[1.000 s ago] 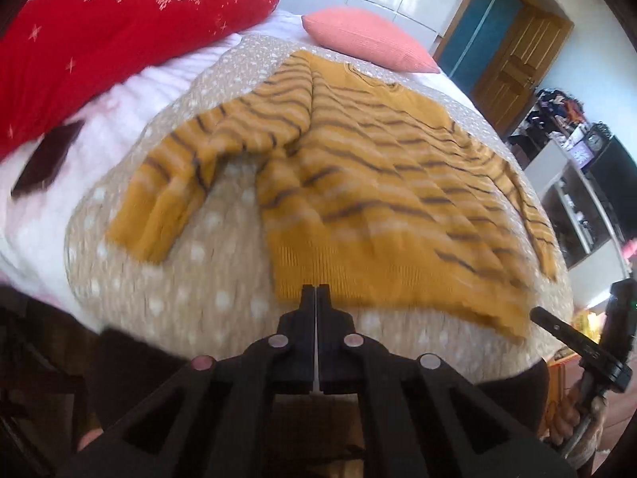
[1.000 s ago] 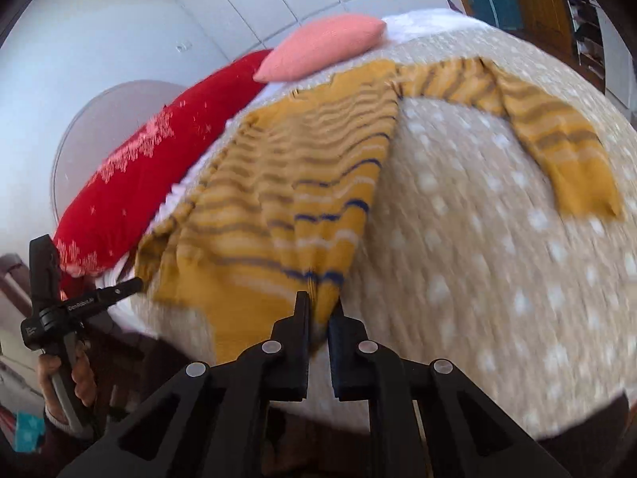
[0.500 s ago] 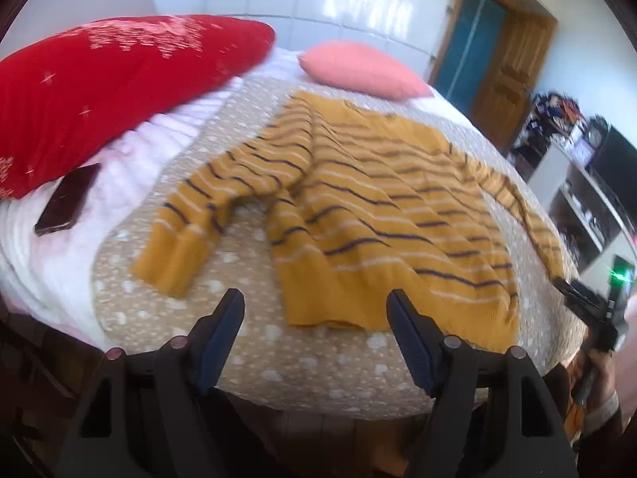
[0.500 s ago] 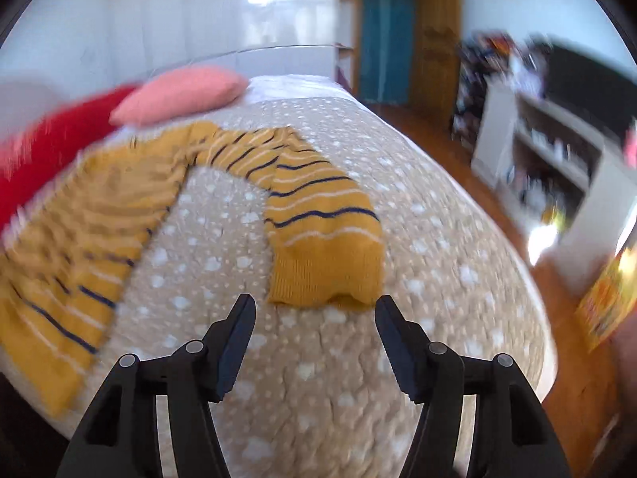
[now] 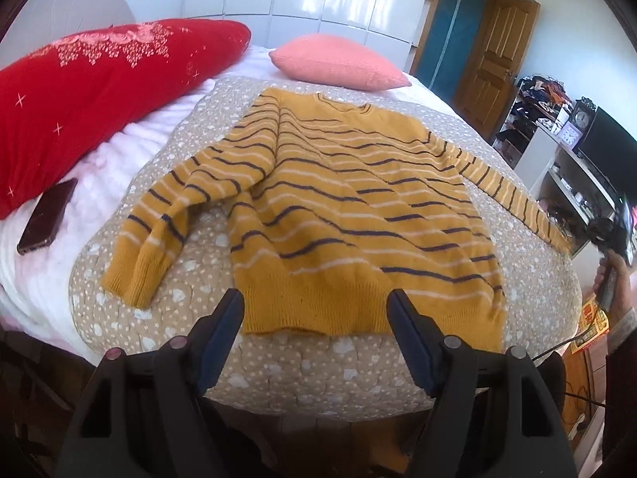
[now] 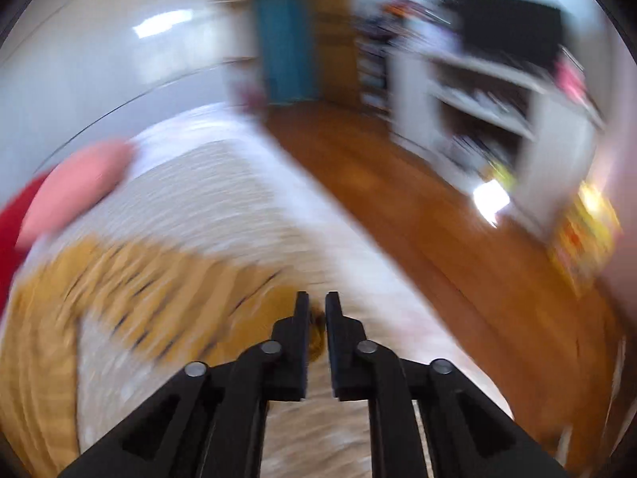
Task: Fold small clothes
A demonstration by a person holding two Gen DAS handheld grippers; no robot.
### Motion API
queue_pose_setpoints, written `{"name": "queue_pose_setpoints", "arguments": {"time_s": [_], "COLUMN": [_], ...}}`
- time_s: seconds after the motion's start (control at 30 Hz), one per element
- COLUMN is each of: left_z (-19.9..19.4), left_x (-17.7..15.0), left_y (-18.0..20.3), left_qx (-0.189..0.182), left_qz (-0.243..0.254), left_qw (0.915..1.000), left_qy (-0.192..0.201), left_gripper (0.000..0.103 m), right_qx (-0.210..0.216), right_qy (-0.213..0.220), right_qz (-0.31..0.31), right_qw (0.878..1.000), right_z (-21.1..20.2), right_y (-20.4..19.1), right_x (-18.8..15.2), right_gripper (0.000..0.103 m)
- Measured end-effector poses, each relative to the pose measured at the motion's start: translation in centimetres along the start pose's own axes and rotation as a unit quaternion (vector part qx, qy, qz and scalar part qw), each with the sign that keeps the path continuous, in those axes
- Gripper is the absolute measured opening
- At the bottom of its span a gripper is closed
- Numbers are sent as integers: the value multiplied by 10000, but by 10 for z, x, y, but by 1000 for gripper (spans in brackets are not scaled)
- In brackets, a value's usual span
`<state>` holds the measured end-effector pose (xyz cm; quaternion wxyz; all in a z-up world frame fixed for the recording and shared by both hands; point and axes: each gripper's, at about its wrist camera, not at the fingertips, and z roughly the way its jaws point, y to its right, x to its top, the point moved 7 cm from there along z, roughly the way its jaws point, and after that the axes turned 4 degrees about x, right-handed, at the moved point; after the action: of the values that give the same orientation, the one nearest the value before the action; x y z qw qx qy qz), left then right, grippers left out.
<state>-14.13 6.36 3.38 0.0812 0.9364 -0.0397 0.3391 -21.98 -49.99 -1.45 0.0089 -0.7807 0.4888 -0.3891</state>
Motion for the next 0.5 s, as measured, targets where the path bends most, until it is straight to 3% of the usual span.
{"name": "queue_pose_setpoints", "arguments": {"time_s": [0.07,0.1,0.13,0.27,0.37,0.5], "left_z": [2,3,6,14,16,17], "left_x": [-1,-2,-2,-3,-4,-4], "left_y": [-3,-5,-7,-9,-7,-5], "left_qx": [22,27,12,-121,-169,-178], "left_qz": [-18,-38,-94,-309,-329,-293], "left_qw": [10000,10000,9999,9992,9991,9992], "left_qy": [-23,-37,-79,-208,-230,-215], "left_gripper": [76,77,77,77,77,77], "right_qx": [558,781,1004,1702,1566,910], "right_qy": [-46,-80,-146,-600,-698,-327], "right_qz": [396,476,516,821,971,651], "right_qw": [9976,9958,9935,9802,9804,9932], "right_z": [-7,-11,-13,-9,11,29], "right_y": [13,14,13,1,-4,-16], "right_x": [-8,-16,-26,-78,-94,-72], "right_gripper": [27,43,48,49,51,55]}}
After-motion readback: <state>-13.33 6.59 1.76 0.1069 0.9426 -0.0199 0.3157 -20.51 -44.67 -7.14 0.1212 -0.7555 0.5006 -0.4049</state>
